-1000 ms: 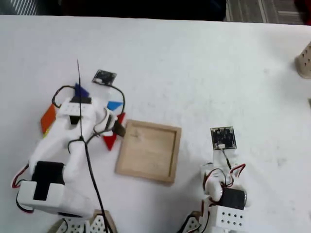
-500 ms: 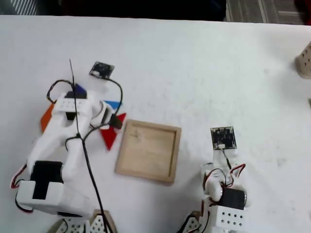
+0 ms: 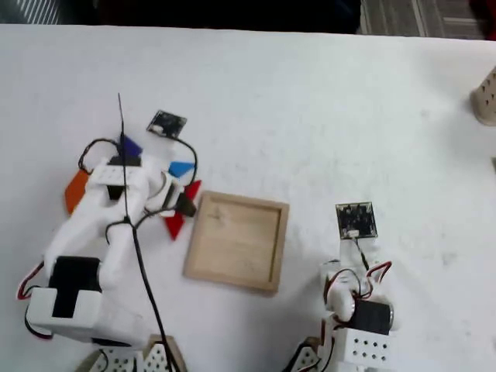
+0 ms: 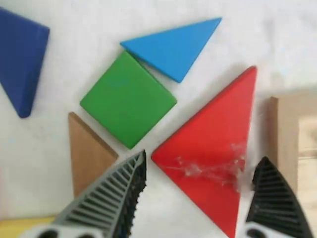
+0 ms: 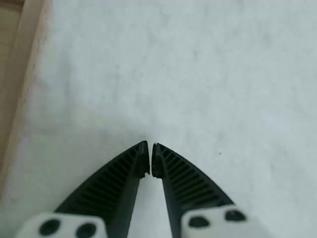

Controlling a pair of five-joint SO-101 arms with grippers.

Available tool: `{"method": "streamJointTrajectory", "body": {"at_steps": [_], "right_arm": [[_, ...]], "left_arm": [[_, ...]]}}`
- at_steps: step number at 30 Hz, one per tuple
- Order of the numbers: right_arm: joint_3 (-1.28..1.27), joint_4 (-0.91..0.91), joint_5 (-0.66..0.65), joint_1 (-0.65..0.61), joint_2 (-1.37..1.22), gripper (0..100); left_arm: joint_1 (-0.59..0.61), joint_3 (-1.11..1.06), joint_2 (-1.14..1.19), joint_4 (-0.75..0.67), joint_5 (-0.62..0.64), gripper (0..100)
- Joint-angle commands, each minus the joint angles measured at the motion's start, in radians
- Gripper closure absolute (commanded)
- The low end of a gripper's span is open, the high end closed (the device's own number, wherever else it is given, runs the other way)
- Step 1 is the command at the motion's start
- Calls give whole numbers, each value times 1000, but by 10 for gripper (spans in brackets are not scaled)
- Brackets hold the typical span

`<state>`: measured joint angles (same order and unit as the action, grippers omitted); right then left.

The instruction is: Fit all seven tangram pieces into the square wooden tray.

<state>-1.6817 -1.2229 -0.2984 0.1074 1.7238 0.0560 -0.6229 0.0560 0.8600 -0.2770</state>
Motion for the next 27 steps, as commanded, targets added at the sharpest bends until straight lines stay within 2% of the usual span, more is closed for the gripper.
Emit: {"method": "streamJointTrajectory", "body": {"at_steps": [1, 18, 27], "right_arm": [[-5, 18, -12, 8, 5, 981], [-5, 18, -12, 8, 5, 981], [-5, 18, -12, 8, 5, 981]], "left_arm": [[-21, 2, -4, -25, -11, 661], [-33, 2, -2, -28, -12, 661], [-33, 2, -2, -32, -112, 661]]}}
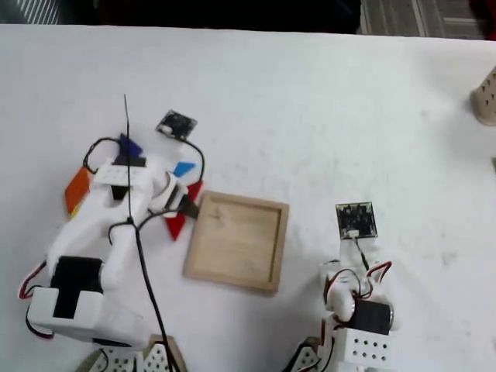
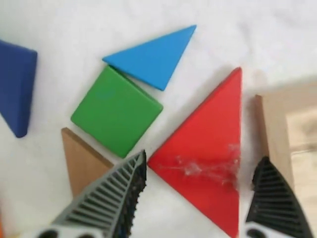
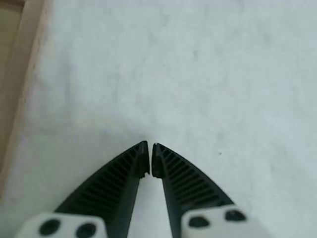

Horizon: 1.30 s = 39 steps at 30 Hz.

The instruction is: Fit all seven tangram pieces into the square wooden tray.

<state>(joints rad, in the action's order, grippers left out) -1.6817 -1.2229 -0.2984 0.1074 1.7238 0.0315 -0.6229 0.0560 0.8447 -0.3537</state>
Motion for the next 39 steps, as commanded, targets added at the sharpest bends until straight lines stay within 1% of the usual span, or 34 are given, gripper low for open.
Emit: {"method": "streamJointTrajectory", "body": {"at_steps": [1, 6, 10, 18, 20, 23, 25, 28, 31, 35, 39], "right_arm": [[-5, 18, -12, 8, 5, 981], [-5, 18, -12, 8, 5, 981], [-5, 18, -12, 8, 5, 981], [-5, 18, -12, 8, 5, 981], [-5, 18, -12, 8, 5, 981], [-5, 18, -12, 8, 5, 981], [-5, 18, -12, 8, 5, 981], [-5, 18, -12, 8, 5, 981], [-5, 18, -12, 8, 5, 981], [-5, 18, -12, 8, 5, 981], [-5, 18, -12, 8, 5, 981]], "left_arm": [[-5, 2, -2, -17, -41, 661], [-1, 2, -1, -11, -63, 661], [2, -6, -1, 12, -106, 661], [-1, -8, -1, 31, -106, 662], [-10, -8, -1, 57, -106, 678], [-47, -8, -1, 61, -100, 719], [-70, -5, 2, 60, -78, 730], [-74, 31, 47, 66, -41, 728], [-67, 101, 104, 135, -41, 730], [-70, 175, 174, 192, -48, 732], [-73, 193, 188, 196, -43, 745]]}}
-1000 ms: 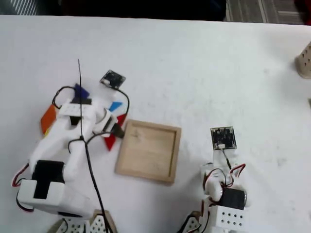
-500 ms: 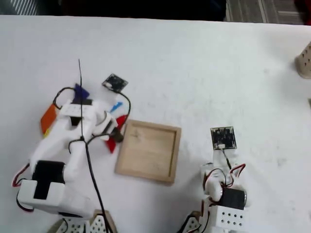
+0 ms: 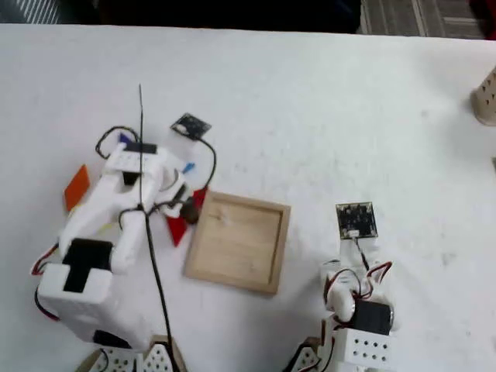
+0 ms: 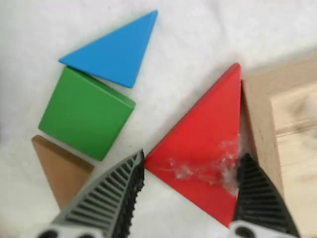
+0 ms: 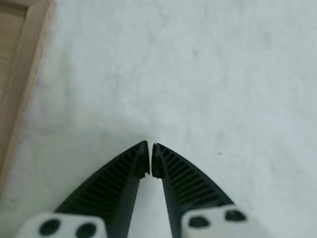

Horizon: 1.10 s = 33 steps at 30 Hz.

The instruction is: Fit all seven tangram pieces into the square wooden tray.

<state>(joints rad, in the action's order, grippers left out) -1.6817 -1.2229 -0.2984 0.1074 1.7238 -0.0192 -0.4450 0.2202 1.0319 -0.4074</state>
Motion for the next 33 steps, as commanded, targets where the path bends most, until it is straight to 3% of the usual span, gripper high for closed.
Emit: {"method": "streamJointTrajectory", "body": {"at_steps": [1, 6, 20, 24, 29, 33], "right_arm": [[-5, 18, -12, 8, 5, 981], [-5, 18, -12, 8, 5, 981], [-5, 18, -12, 8, 5, 981], [-5, 18, -12, 8, 5, 981], [-5, 18, -12, 8, 5, 981], [-5, 18, -12, 8, 5, 981]], "left_arm": [[-24, 18, 24, 9, 11, 766], [-36, 20, 24, 0, 9, 875], [-41, 25, 22, 2, 0, 878], [-50, 26, 21, 2, -2, 855], [-45, 25, 2, 2, -26, 715], [-35, 15, -61, -29, -86, 714]]}}
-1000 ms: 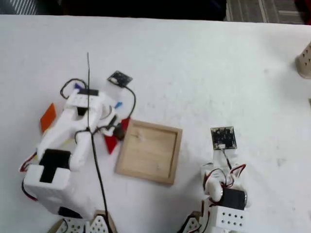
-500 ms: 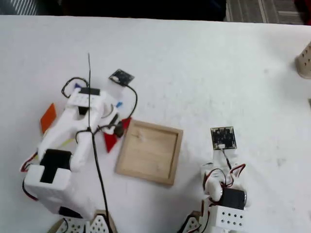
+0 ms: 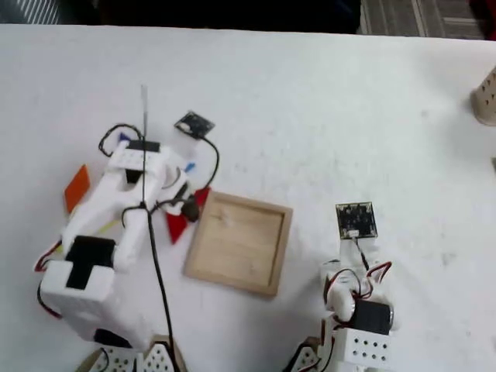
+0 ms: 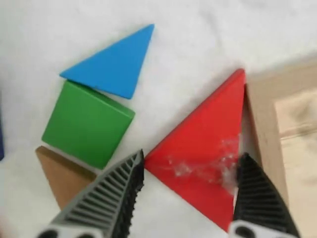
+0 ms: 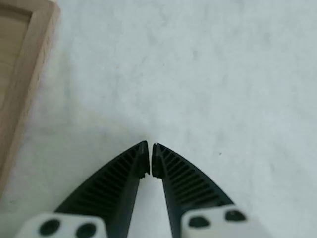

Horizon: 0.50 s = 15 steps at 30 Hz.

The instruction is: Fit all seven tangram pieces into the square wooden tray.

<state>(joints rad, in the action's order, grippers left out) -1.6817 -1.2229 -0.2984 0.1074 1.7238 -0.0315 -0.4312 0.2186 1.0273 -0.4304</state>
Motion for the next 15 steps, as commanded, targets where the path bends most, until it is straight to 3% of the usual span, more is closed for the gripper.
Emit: {"method": "streamJointTrajectory", "body": {"at_steps": [1, 15], "right_arm": [[-5, 18, -12, 8, 5, 981], [-5, 18, -12, 8, 5, 981]], "left_arm": [[-19, 2, -76, -23, -91, 714], [-13, -17, -128, -29, -187, 713]]}}
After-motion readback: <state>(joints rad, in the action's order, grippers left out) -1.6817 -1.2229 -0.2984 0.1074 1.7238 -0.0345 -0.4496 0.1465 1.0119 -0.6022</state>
